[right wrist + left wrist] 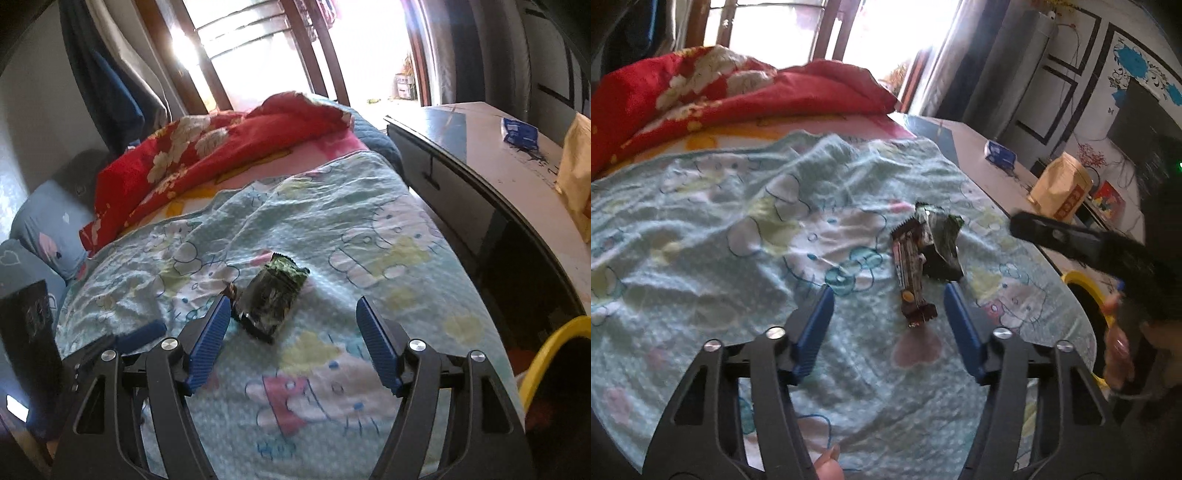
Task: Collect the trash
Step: 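Grasp the chocolate bar wrapper with the left tool while the right tool grasps the green snack wrapper, then carry the chocolate wrapper and green snack wrapper from the bed over the bin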
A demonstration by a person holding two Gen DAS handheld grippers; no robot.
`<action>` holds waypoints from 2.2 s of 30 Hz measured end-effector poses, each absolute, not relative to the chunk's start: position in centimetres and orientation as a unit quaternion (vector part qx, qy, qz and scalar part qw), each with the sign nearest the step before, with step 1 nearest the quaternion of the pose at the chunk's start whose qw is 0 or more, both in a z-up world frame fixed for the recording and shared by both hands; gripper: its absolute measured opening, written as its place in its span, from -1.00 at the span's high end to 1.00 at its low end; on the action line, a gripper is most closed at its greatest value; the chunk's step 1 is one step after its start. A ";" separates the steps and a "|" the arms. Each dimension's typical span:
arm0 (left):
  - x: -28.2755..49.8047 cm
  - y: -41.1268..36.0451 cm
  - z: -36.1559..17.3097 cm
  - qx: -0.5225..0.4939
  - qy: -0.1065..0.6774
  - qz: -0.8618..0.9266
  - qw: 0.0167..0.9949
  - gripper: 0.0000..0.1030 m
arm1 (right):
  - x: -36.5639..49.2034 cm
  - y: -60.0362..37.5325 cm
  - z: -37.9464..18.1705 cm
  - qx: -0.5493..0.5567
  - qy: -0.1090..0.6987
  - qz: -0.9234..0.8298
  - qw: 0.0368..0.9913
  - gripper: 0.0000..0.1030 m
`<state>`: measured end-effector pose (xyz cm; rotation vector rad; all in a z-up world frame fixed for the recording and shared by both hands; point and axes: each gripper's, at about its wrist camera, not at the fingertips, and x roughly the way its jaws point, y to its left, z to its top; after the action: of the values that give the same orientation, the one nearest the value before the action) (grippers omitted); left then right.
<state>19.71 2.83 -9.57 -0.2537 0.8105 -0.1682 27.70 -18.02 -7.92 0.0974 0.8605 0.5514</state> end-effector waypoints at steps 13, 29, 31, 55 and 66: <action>22.1 1.5 -11.5 -0.143 0.424 -0.115 0.887 0.51 | 33.2 -14.1 -12.0 0.047 0.466 0.270 0.842 0.01; 20.9 2.4 -11.0 -0.166 0.408 -0.110 0.891 0.78 | 28.0 -17.9 -9.9 0.061 0.398 0.273 0.874 0.53; 20.6 2.0 -10.4 -0.162 0.403 -0.114 0.894 0.78 | 27.2 -19.7 -9.4 0.072 0.389 0.263 0.880 0.53; 18.0 -8.2 -5.1 -0.083 0.362 -0.209 0.905 0.78 | 21.2 -31.7 -5.2 0.094 0.321 0.174 0.926 0.53; 16.9 -12.3 -4.0 -0.045 0.350 -0.245 0.903 0.78 | 19.2 -36.6 -4.2 0.111 0.303 0.133 0.937 0.53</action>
<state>16.93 -12.31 -3.98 -0.0937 0.7244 -0.5072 19.20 -36.63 -4.22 0.2265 0.6201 0.2709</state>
